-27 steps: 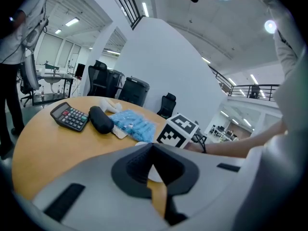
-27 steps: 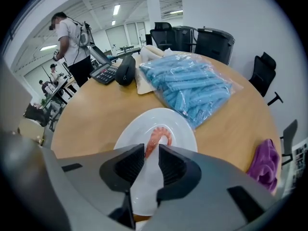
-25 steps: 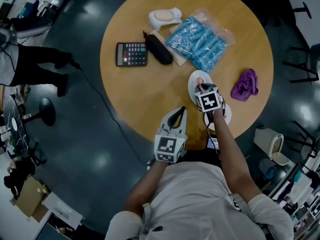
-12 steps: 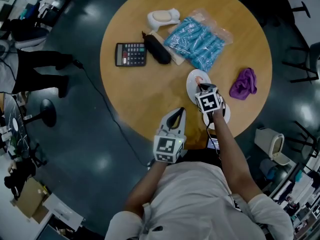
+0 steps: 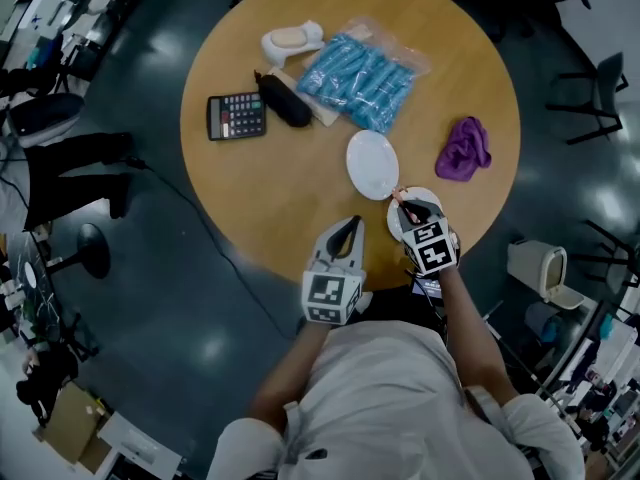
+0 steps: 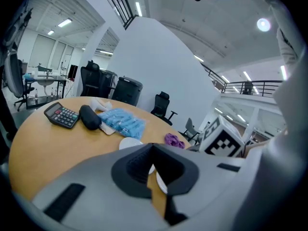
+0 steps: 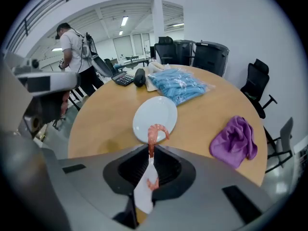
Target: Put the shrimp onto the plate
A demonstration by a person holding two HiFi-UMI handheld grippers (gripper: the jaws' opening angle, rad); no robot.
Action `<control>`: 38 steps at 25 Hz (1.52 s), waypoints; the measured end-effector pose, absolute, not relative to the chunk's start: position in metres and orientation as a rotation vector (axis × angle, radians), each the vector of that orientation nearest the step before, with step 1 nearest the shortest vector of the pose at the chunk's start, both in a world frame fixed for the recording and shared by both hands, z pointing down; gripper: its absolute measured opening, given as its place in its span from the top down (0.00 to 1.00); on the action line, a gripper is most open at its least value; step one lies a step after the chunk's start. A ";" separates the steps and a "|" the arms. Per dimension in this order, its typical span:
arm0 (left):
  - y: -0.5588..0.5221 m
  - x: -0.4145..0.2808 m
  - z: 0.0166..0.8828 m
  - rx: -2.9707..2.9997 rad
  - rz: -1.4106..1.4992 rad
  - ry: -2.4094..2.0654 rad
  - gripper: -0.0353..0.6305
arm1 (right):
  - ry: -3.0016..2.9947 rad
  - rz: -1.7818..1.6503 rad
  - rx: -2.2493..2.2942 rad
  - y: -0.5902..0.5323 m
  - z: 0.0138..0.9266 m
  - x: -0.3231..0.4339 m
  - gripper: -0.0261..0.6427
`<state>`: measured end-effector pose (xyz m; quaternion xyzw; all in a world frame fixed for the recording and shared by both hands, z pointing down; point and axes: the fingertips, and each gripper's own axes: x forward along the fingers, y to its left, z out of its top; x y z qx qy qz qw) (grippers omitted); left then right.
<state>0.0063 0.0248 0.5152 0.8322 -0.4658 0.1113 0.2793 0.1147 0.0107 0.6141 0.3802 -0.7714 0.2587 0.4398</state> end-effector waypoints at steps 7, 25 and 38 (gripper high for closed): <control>0.045 0.040 0.515 2.272 0.329 -1.151 0.94 | -1.904 0.701 0.826 0.097 0.647 0.138 0.90; 0.060 0.053 0.513 2.270 0.357 -1.163 0.94 | -1.887 0.765 0.782 0.087 0.670 0.132 0.89; 0.058 0.054 0.508 2.282 0.351 -1.177 0.94 | -1.906 0.767 0.848 0.086 0.654 0.138 0.84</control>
